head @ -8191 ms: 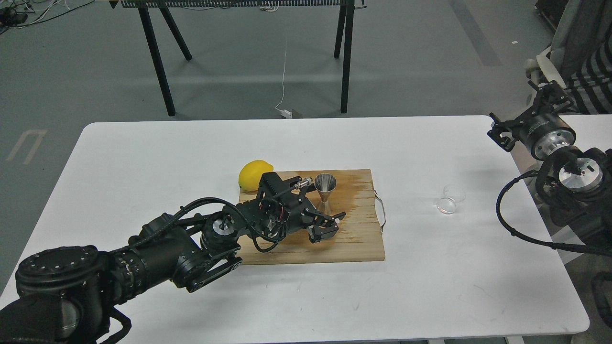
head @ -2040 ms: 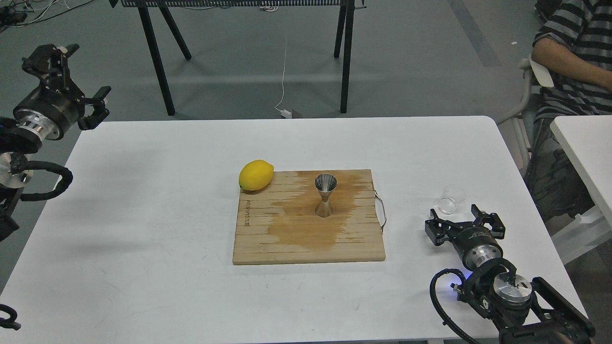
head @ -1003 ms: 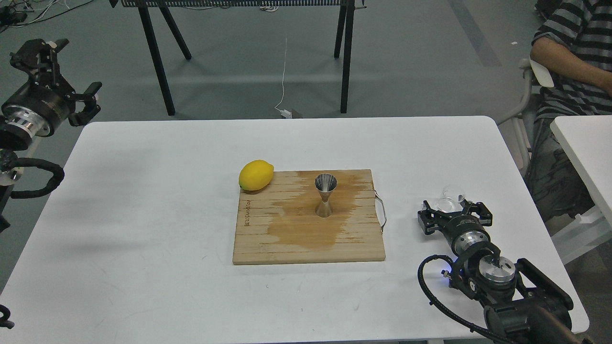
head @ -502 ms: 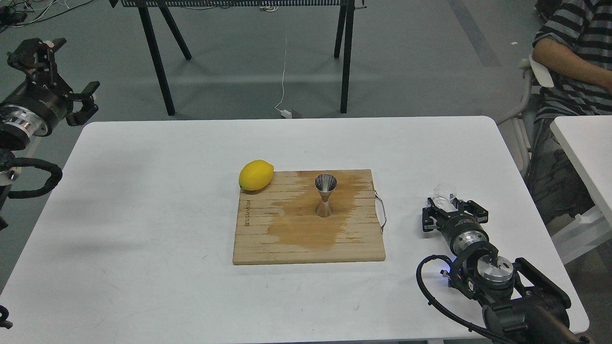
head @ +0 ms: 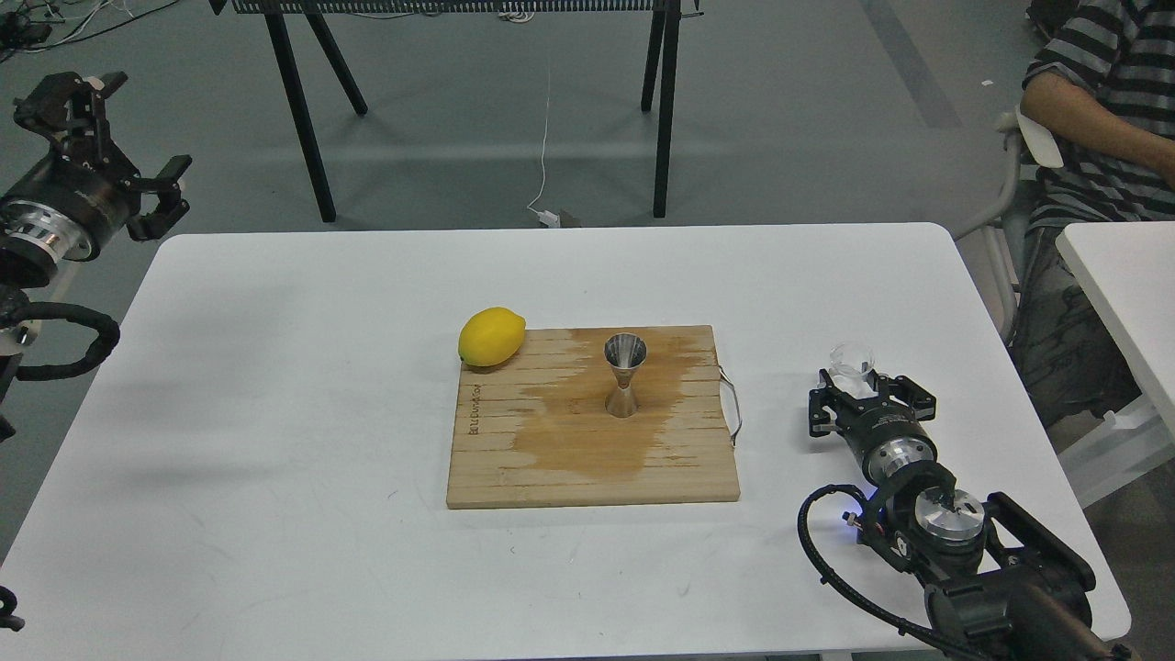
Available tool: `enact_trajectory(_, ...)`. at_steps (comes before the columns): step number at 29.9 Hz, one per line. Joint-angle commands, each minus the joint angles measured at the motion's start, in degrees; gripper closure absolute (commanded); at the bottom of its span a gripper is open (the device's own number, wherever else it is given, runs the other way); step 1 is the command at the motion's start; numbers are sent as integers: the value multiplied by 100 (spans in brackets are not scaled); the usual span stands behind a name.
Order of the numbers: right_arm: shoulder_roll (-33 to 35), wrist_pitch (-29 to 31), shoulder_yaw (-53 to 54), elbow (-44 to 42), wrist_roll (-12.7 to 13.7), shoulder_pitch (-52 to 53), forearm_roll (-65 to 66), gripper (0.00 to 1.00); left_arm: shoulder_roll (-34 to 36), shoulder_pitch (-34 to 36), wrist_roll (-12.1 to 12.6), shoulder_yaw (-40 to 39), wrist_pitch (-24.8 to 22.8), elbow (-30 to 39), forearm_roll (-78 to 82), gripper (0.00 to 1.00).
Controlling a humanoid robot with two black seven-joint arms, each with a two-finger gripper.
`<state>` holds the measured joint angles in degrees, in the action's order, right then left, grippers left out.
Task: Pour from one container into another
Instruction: 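Close the right gripper around the clear glass cup, then lift the glass cup with the right gripper and move it above the jigger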
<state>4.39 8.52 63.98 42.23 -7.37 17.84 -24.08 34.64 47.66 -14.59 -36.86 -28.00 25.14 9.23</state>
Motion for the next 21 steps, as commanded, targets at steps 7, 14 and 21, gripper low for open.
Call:
enact_trajectory(7,184,-666,-272,1391,-19,-87,9,85,-1,33,0,4,0,8,0,1)
enact_trajectory(14,677,-1273,-272,2544,-10,-167,299,85,60,51,0,4,0,8,9,1)
enact_trajectory(21,967,-1730,-561,2905,86,245,790,85,78,95,9,-5,0,0,-9,1)
